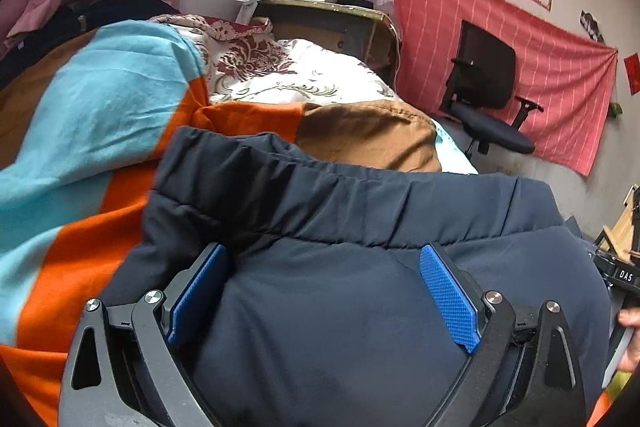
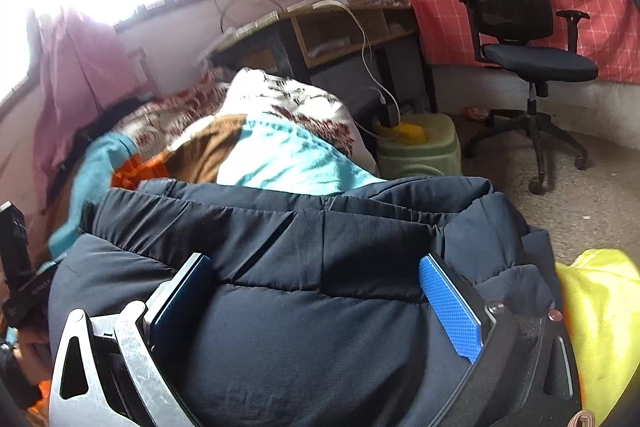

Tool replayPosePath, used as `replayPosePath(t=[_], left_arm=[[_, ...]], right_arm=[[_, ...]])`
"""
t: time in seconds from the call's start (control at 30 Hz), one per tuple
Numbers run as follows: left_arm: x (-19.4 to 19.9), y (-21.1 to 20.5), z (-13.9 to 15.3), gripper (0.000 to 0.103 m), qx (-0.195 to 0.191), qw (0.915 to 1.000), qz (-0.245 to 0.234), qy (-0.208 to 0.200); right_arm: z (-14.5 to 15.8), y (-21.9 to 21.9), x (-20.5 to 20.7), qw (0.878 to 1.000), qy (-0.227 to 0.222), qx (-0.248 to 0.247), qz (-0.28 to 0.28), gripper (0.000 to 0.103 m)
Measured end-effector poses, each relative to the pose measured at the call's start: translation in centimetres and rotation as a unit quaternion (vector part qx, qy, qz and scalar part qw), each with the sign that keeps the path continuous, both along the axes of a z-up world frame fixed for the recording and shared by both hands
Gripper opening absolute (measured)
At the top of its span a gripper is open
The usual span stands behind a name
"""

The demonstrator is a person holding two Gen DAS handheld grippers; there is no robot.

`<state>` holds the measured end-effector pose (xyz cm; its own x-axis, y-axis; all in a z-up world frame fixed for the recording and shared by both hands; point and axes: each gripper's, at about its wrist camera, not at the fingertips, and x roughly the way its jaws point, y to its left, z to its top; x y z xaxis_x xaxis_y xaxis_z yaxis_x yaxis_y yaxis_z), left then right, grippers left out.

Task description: Fold large clothes

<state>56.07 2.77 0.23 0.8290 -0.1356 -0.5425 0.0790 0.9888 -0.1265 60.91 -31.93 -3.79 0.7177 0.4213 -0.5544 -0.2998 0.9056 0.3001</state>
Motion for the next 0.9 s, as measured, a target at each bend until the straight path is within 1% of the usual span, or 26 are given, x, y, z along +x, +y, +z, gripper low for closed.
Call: replayPosePath(t=[0.1,0.2,0.27,0.33,0.43,0.5,0.57,0.7,0.77,0.9], left_arm=[[-1.0,1.2,0.6,0.094,0.008,0.9999,0.014,0.004],[-1.9,2.7,1.3,0.094,0.016,0.9998,0.007,0.008],[-2.3,4.3,1.5,0.094,0.019,0.9998,-0.001,0.011],[-2.5,6.3,1.3,0.094,0.002,0.9996,-0.003,0.028],[-3.1,8.7,0.9,0.094,-0.038,0.9981,0.0,0.048],[-3.7,10.2,0.6,0.094,-0.059,0.9967,0.003,0.055],[-4.3,11.0,0.5,0.094,-0.067,0.9959,-0.002,0.062],[-4.9,11.9,0.6,0.094,-0.077,0.994,-0.022,0.075],[-5.0,11.7,0.5,0.094,-0.081,0.9929,-0.031,0.081],[-4.8,10.9,0.5,0.094,-0.096,0.9906,-0.037,0.09]], right_arm=[[0.5,0.5,-0.7,0.999,-0.001,-0.035,-0.012,0.103],[1.0,0.9,-2.8,0.993,-0.046,-0.098,-0.041,0.103],[1.2,0.9,-4.0,0.989,-0.07,-0.116,-0.055,0.103],[1.3,0.8,-4.8,0.986,-0.083,-0.127,-0.071,0.103],[1.6,0.4,-5.9,0.979,-0.101,-0.142,-0.102,0.103],[1.9,-0.1,-6.4,0.975,-0.106,-0.146,-0.126,0.103],[2.1,-0.7,-6.9,0.973,-0.108,-0.143,-0.142,0.103],[2.3,-2.5,-7.7,0.975,-0.091,-0.132,-0.156,0.103],[2.2,-3.7,-8.2,0.977,-0.075,-0.119,-0.158,0.103],[1.7,-6.0,-9.1,0.984,-0.043,-0.094,-0.144,0.103]])
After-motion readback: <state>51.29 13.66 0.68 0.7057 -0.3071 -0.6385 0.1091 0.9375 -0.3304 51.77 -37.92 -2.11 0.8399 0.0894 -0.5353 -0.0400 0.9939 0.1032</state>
